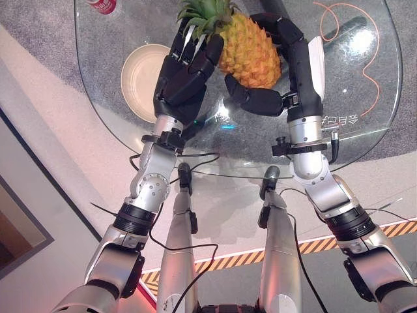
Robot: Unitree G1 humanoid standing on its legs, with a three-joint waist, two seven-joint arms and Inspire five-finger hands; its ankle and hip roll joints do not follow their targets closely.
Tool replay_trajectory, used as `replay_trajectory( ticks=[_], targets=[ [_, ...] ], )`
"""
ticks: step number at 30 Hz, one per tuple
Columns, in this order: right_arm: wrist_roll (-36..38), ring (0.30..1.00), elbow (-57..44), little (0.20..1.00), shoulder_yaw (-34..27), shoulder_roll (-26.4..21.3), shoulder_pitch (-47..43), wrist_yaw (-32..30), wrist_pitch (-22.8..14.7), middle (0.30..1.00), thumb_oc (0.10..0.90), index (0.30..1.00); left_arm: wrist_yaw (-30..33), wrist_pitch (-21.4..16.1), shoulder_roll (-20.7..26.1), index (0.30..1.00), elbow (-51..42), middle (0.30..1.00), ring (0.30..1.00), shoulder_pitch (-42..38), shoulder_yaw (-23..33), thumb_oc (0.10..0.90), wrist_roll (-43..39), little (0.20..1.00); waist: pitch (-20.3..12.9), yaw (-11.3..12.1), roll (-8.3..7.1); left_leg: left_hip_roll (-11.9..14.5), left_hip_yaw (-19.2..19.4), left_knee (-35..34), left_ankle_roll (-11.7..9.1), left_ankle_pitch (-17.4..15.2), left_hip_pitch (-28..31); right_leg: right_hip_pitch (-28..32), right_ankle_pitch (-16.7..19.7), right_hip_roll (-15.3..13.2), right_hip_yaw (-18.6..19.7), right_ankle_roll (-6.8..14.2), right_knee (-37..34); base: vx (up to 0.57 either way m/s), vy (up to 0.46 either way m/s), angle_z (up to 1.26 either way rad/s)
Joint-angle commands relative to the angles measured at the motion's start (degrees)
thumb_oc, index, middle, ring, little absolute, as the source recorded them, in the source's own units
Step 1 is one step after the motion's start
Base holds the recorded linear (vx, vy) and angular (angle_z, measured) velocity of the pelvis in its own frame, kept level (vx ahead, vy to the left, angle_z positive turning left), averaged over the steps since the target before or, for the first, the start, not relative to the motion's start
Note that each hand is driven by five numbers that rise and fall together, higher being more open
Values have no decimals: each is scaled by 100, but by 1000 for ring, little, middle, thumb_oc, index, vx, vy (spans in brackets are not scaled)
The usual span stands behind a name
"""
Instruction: Pick up the fruit to the plate
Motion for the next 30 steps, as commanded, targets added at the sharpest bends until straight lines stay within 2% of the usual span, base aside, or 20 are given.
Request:
replay_trajectory(
  ticks=[1,16,30],
  targets=[
    [-49,300,-948,200,-1,36,-927,-11,-450,300,100,300,-487,-325,-78,900,-736,900,900,-693,-4,800,-105,900,-120,43,-122,-208,154,368,207,-478,97,428,449,172,-261,-50,-835,0,0,0],
    [-158,300,-784,200,41,-130,-825,148,-329,300,100,300,-629,-543,-87,900,-809,900,900,-641,128,800,-352,900,-120,54,-148,-214,131,371,203,-488,73,412,435,163,-283,-44,-820,0,0,0],
    [-200,300,-752,200,121,-340,-835,524,-323,300,100,300,-692,-509,-45,900,-815,900,900,-610,153,800,-402,900,-120,44,-166,-191,158,381,193,-485,60,399,421,160,-314,-38,-788,0,0,0]
  ],
)
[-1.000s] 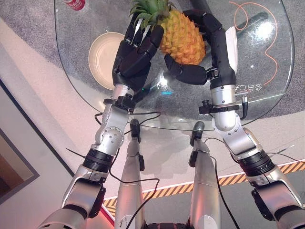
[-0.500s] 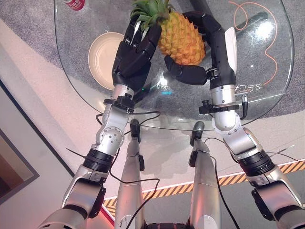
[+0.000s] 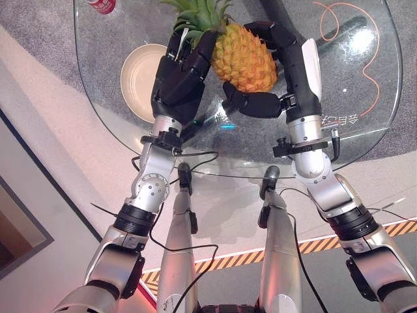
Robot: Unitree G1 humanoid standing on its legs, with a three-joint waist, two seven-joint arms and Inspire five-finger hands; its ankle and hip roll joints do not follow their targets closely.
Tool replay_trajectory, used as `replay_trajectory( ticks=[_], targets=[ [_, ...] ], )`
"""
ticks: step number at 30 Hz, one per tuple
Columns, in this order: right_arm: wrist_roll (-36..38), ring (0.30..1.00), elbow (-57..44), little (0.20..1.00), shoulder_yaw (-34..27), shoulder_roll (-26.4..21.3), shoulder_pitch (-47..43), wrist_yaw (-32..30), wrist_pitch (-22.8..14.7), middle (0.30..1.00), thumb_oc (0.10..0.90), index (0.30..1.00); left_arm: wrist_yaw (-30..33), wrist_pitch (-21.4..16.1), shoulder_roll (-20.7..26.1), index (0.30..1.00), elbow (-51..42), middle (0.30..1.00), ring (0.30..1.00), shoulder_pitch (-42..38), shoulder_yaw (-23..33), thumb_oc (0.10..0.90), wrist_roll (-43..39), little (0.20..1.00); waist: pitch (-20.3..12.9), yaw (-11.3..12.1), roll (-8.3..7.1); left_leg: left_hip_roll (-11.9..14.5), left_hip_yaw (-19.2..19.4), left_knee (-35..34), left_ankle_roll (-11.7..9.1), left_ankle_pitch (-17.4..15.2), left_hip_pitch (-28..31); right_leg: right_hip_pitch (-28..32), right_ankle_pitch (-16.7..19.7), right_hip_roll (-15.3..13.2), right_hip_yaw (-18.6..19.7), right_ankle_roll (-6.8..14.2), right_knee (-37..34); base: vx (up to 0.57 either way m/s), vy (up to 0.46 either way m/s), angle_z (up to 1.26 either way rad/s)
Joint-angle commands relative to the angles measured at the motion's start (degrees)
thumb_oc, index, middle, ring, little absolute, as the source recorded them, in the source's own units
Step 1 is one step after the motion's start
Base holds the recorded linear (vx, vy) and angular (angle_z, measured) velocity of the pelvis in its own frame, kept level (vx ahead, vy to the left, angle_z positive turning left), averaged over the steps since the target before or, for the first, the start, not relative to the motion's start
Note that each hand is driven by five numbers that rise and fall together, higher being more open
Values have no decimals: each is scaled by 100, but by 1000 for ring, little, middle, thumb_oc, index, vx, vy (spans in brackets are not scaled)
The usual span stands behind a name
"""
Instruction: Pick up the fruit to the plate
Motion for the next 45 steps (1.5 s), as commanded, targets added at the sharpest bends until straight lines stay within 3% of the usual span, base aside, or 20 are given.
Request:
replay_trajectory(
  ticks=[1,17,30,31,32,45],
  targets=[
    [-196,300,-752,200,122,-134,-769,72,-437,300,100,300,-620,-366,-36,900,-817,900,900,-666,164,800,27,900,-120,49,-166,-190,159,387,192,-484,62,404,421,162,-312,-38,-787,0,0,0],
    [-342,300,-695,200,313,-269,-905,439,-372,300,100,300,-693,-337,-11,900,-806,900,900,-707,126,800,-51,900,-120,56,-171,-171,179,383,178,-473,43,381,422,150,-344,-28,-772,0,0,0],
    [-524,300,-580,200,390,-307,-950,506,-357,300,100,300,-785,-788,-113,900,-846,900,900,-689,178,800,-178,900,-120,59,-199,-178,152,410,175,-484,10,350,408,168,-344,-30,-738,0,0,0],
    [-526,300,-578,200,391,-315,-962,524,-352,300,100,300,-826,-884,-143,514,-850,514,514,-693,197,350,-133,450,-120,62,-207,-181,151,409,174,-484,16,357,406,169,-347,-32,-738,0,0,0],
    [-523,300,-582,200,385,-322,-959,540,-356,300,100,300,-838,-930,-145,300,-854,300,300,-697,208,100,-122,200,-120,61,-210,-181,146,413,173,-485,17,359,404,169,-348,-33,-732,0,0,0],
    [-704,300,-642,200,469,-400,-1063,706,-383,300,100,300,-982,-995,-121,300,-850,300,300,-767,231,100,-2,200,-120,59,-226,-173,131,437,165,-501,5,334,385,186,-332,-34,-689,0,0,0]
  ],
)
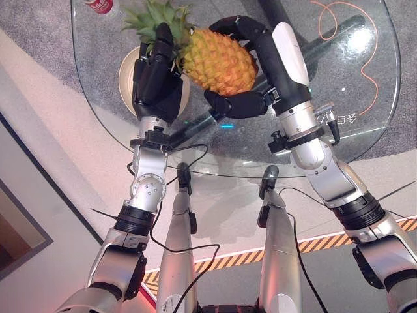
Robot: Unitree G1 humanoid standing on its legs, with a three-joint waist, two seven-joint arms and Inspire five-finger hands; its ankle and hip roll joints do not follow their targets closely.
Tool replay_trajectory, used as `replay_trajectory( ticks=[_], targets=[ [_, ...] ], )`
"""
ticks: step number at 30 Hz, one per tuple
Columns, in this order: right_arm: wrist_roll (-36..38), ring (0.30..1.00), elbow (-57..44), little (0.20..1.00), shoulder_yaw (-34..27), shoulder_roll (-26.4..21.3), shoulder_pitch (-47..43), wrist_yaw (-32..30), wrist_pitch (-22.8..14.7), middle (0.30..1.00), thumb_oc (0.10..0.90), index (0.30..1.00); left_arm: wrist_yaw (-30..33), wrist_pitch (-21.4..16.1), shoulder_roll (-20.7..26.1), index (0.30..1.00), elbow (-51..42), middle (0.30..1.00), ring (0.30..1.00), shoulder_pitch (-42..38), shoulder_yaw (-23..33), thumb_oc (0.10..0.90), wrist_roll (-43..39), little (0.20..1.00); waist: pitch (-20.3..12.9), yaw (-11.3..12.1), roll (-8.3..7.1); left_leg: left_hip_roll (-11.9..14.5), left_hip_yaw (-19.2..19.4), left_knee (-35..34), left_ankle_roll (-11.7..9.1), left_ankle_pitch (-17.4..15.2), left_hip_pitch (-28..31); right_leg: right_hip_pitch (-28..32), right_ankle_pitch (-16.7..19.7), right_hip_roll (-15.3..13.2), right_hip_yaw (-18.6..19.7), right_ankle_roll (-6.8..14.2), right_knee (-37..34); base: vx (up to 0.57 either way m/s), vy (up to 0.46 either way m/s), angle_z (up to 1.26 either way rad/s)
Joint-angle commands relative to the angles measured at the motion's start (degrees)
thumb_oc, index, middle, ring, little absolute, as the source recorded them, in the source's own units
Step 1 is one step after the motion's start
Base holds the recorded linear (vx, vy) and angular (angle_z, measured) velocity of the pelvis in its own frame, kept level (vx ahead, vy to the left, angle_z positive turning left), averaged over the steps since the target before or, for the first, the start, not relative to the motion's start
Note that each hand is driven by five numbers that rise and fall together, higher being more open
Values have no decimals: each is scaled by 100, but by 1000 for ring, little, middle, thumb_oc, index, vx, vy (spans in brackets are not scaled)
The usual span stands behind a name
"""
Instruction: Pick up the fruit to the plate
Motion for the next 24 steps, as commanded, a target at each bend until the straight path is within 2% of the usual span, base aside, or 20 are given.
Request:
replay_trajectory(
  ticks=[1,9,18,19,20,21,22,24],
  targets=[
    [-161,300,-556,200,38,-130,-483,96,-285,300,100,300,-939,-361,43,300,-1129,300,300,-829,-176,100,227,200,-120,73,-229,-170,144,438,164,-504,23,334,384,194,-307,-35,-690,0,0,0],
    [-319,300,-550,200,47,-128,-539,161,-291,300,100,300,-932,-356,38,300,-1132,300,300,-842,-167,100,251,200,-120,81,-222,-180,134,450,168,-510,-5,311,382,193,-301,-30,-683,0,0,0],
    [-204,300,-560,200,-12,-151,-481,-107,-250,300,100,300,-891,-479,39,300,-1131,300,300,-805,-172,100,290,200,-120,77,-227,-198,114,469,172,-530,-23,289,372,203,-293,-33,-669,0,0,0],
    [-163,326,-534,230,-54,-123,-456,-167,-271,326,130,326,-906,-503,24,300,-1123,300,300,-792,-162,100,291,200,-120,76,-224,-196,117,474,172,-535,-26,283,367,201,-293,-33,-660,0,0,0],
    [-173,413,-524,332,-83,-99,-446,-217,-266,413,232,413,-882,-512,24,300,-1127,300,300,-806,-162,100,297,200,-120,73,-224,-198,115,485,171,-539,-31,279,363,203,-292,-32,-652,0,0,0],
    [-170,608,-515,560,-102,-90,-436,-254,-277,608,460,608,-867,-513,20,300,-1125,300,300,-814,-158,100,310,200,-120,70,-226,-198,113,491,170,-542,-35,276,361,204,-290,-32,-647,0,0,0],
    [-143,900,-502,900,-127,-58,-416,-301,-311,900,800,900,-864,-510,10,300,-1117,300,300,-819,-146,100,313,200,-120,67,-221,-197,122,482,176,-538,-31,272,362,210,-291,-36,-644,0,0,0],
    [-138,900,-513,900,-165,-30,-395,-342,-316,900,800,900,-866,-504,0,300,-1114,300,300,-826,-134,100,329,200,-120,61,-223,-197,125,479,174,-538,-31,270,361,212,-285,-36,-646,0,0,0]
  ],
)
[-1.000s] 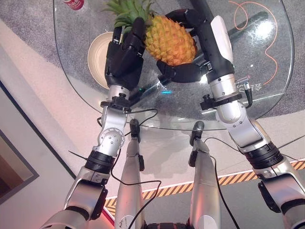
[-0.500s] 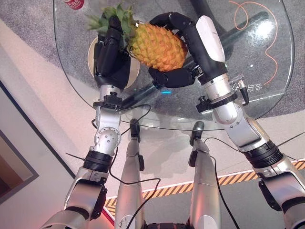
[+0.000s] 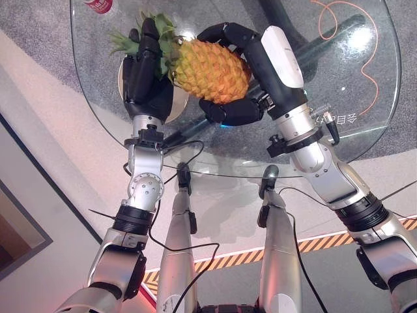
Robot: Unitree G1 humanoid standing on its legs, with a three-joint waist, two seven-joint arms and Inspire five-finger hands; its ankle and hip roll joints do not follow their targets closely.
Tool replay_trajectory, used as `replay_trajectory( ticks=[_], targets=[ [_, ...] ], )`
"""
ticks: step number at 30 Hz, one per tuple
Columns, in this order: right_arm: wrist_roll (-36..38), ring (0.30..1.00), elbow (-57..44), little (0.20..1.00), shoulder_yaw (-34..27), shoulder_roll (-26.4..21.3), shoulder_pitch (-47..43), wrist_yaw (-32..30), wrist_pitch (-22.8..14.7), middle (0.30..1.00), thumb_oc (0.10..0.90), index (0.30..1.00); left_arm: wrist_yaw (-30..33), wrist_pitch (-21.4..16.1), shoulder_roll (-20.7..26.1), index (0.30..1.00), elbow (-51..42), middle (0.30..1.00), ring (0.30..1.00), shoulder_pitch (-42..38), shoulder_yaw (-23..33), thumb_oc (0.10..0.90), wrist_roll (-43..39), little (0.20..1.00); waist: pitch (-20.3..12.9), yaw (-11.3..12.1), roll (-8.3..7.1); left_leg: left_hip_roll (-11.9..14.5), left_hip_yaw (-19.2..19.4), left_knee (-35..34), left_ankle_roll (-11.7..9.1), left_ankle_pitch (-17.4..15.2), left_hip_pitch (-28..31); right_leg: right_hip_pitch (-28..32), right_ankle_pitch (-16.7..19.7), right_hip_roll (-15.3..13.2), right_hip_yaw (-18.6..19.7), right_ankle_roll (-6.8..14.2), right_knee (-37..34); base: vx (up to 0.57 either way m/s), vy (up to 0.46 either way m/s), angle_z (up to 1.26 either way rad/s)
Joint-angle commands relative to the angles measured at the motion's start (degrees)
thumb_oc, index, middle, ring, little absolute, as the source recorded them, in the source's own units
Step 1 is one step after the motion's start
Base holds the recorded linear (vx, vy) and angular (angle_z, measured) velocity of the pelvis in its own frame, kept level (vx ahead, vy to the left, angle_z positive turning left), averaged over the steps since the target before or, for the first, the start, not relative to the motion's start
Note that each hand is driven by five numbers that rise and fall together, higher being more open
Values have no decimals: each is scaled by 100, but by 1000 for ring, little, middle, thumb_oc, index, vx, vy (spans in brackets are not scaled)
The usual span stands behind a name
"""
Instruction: Pick up the fruit to the plate
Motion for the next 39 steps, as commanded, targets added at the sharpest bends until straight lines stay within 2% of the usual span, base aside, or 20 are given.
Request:
replay_trajectory(
  ticks=[1,19,33,39],
  targets=[
    [0,900,-340,900,-358,137,-421,-405,-169,900,800,900,-875,-310,-4,300,-1114,300,300,-814,-239,100,317,200,-120,101,-223,-188,129,480,172,-538,-11,283,363,221,-271,-39,-642,0,0,0],
    [-14,900,-319,900,-484,180,-411,-624,-306,900,800,900,-803,-406,-54,300,-1102,300,300,-827,-162,100,404,200,-120,95,-196,-190,146,478,170,-540,-14,273,365,209,-262,-37,-649,0,0,0],
    [-217,900,-353,900,-712,188,-358,-1075,-320,900,800,900,-242,-842,27,300,-1048,300,300,-822,-41,100,1003,200,-120,97,-198,-187,140,484,170,-543,-45,246,355,226,-261,-38,-636,0,0,0],
    [-258,900,-365,900,-874,153,-320,-1177,-365,900,800,900,146,-1243,61,300,-988,300,300,-803,71,100,1258,200,-120,97,-206,-191,133,476,168,-545,-52,244,346,231,-260,-33,-640,0,0,0]
  ],
)
